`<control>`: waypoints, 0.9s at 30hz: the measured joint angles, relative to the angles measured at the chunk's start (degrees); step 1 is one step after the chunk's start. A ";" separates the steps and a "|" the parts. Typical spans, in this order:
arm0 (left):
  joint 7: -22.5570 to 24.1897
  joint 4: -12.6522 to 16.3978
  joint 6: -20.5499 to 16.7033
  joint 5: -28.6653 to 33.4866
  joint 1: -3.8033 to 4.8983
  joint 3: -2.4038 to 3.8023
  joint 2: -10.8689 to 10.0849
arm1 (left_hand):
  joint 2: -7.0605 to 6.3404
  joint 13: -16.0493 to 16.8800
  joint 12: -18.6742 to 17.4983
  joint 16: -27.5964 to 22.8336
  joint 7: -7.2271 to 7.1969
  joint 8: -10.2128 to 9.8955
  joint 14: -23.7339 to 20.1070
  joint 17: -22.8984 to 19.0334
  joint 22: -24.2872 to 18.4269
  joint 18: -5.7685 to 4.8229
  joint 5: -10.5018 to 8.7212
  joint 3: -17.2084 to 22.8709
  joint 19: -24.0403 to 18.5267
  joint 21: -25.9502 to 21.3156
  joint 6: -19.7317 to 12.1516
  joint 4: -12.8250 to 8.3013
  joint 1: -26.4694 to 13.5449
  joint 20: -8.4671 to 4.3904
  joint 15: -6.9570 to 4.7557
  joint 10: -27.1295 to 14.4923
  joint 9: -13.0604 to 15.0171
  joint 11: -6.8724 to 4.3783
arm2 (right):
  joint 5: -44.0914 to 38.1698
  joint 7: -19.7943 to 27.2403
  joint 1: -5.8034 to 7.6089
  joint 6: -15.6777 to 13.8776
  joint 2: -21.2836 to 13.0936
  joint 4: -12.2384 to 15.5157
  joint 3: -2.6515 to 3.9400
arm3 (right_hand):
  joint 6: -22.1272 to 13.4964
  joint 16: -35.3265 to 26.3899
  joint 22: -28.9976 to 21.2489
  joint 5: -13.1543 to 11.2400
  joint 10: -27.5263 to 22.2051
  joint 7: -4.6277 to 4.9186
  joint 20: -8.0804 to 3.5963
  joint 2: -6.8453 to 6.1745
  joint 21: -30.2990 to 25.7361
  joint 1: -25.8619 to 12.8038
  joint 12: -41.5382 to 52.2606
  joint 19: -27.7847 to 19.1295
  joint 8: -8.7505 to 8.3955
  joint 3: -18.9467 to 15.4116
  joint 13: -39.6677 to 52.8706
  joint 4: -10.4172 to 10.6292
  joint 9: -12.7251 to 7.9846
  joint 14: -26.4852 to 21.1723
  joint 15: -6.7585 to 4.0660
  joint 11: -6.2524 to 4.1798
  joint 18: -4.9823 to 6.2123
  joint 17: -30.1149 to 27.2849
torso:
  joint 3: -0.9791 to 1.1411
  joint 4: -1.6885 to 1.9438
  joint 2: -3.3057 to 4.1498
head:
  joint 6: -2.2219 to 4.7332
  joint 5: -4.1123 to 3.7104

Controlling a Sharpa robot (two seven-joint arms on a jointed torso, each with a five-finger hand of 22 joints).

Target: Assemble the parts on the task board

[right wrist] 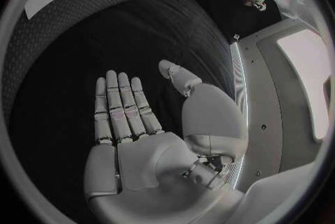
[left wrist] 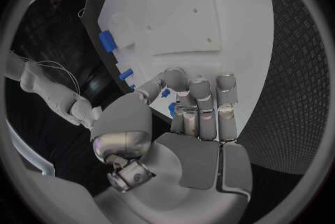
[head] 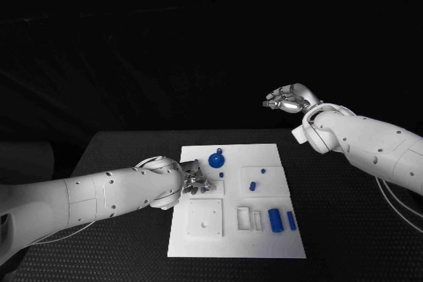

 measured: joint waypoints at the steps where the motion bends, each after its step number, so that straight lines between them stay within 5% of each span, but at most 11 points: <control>1: 0.01 -0.04 0.00 0.05 0.00 0.01 0.02 | 0.00 0.00 0.00 0.00 0.00 0.00 0.00 0.00 0.00 0.00 0.00 0.00 0.00 0.00 0.00 0.00 0.00 0.00 0.00 -0.01 0.00 0.01 | 0.00 0.00 0.00 0.01 0.00 0.00 0.00 | 0.00 0.00 0.00 0.00 0.00 0.00 0.00 0.00 0.00 0.00 0.00 0.00 0.00 -0.06 -0.01 -0.06 -0.01 0.00 0.00 0.00 0.00 -0.02 | 0.01 0.00 0.00 | 0.00 -0.01; 27: -0.02 -0.41 0.20 1.92 -0.05 0.37 0.13 | 1.93 -0.25 0.22 0.23 0.00 -0.48 -0.08 -0.28 0.03 0.00 -0.33 -0.24 -0.32 0.26 0.00 -1.36 1.47 0.09 0.13 -0.18 0.58 0.18 | 0.00 -0.05 -0.27 0.27 0.14 -0.22 0.00 | 0.00 0.00 -0.01 0.00 0.00 0.00 0.22 0.00 -0.22 0.00 -0.22 -0.22 0.00 -0.06 -0.26 -0.06 -0.06 -0.20 0.20 0.00 0.00 -0.18 | 0.04 -0.02 -0.01 | -0.18 -0.07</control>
